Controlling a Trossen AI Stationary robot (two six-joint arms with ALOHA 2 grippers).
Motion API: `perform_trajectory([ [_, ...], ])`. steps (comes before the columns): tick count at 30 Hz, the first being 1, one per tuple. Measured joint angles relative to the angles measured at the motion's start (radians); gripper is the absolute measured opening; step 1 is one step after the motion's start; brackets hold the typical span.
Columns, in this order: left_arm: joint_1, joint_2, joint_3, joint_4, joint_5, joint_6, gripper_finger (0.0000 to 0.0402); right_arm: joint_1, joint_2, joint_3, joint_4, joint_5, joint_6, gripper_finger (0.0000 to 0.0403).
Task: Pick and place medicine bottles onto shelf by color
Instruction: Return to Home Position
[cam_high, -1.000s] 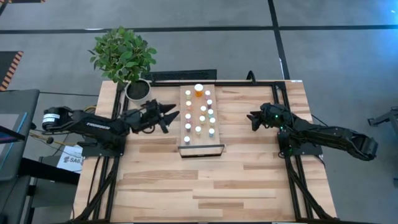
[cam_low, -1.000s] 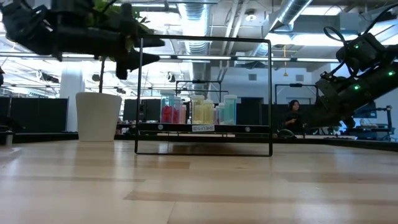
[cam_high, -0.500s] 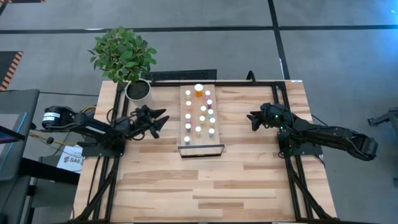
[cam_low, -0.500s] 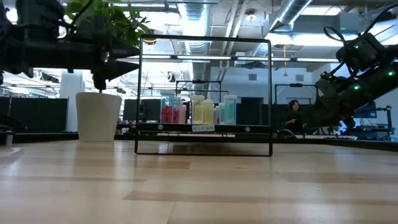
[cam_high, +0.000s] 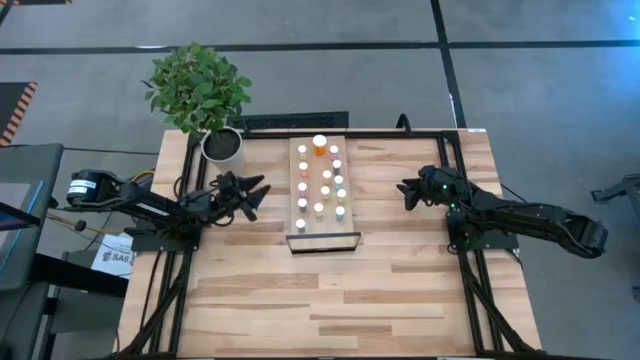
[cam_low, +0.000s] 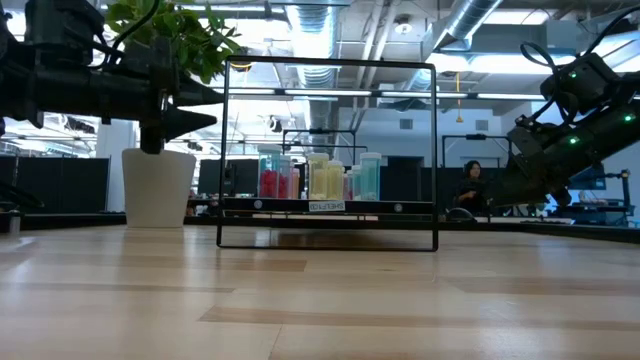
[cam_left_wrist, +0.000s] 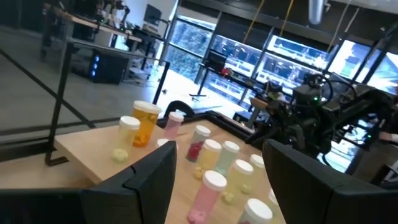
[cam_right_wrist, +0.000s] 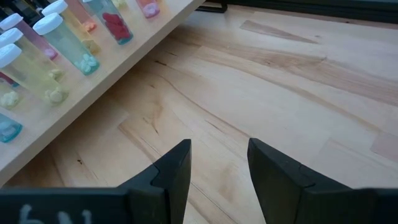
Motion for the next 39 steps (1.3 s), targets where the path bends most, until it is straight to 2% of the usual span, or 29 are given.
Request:
perform_trajectory([
  [9,0.0,0.0,-0.002,-0.001,-0.081,-0.007,0.0228,0.0,0.0,0.0,0.0,0.0,0.0,0.0179],
  [19,0.0,-0.007,-0.003,-0.04,-0.065,-0.007,0.0228,0.0,0.0,0.0,0.0,0.0,0.0,0.0179],
  [29,0.0,-0.357,-0.002,-0.541,0.077,-0.05,0.0227,0.0,0.0,0.0,0.0,0.0,0.0,0.0179],
  [39,0.0,-0.711,-0.001,-0.937,0.08,-0.114,0.0227,0.0,0.0,0.0,0.0,0.0,0.0,0.0179],
])
